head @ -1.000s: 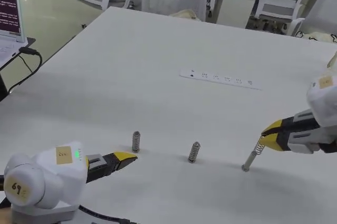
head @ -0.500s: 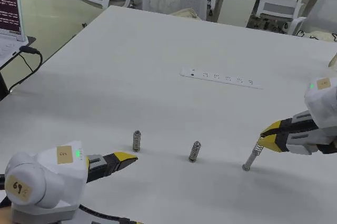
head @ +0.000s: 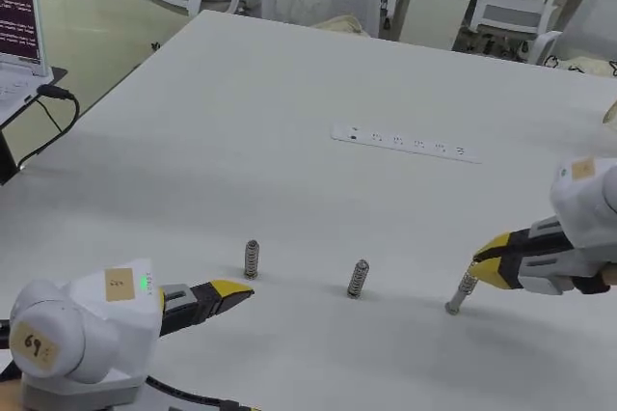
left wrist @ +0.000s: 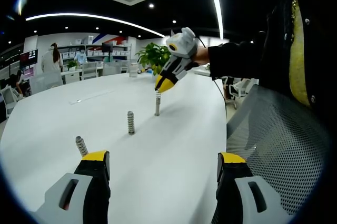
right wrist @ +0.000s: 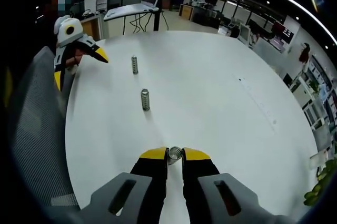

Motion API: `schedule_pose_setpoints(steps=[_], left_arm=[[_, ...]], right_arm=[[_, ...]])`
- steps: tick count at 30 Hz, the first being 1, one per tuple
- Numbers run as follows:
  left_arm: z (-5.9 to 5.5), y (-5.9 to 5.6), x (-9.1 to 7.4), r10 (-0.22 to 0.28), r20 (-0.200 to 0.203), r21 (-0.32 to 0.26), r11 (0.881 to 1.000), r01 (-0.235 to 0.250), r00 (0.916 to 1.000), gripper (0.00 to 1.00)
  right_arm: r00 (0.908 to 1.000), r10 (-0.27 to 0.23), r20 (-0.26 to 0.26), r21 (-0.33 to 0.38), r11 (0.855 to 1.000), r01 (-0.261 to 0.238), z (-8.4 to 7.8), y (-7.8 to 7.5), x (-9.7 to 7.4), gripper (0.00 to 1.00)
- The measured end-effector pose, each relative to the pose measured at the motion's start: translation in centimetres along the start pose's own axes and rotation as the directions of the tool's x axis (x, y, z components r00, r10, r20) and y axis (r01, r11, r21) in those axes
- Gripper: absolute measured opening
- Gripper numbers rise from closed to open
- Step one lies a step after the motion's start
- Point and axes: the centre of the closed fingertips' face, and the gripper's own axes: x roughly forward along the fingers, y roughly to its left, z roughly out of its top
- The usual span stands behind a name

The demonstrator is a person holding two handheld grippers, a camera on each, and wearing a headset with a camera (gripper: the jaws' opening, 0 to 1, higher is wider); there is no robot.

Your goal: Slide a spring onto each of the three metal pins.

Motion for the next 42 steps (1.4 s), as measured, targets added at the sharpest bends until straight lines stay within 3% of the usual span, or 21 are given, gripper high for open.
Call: schedule_pose_setpoints(steps=[18,42], left_arm=[[-0.2,0.0,0.0,-0.001,-0.005,-0.002,1.000,0.001,1.0000,0.80],[-0.2,-0.2,0.1,-0.001,-0.003,-0.002,1.000,0.001,1.0000,0.80]], right_arm=[[1.0000,0.000,-0.004,0.033,0.999,0.000,-1.6,0.4,1.9,0.07],[0.9999,-0.002,-0.011,0.055,0.998,0.003,-2.6,0.5,2.4,0.08]])
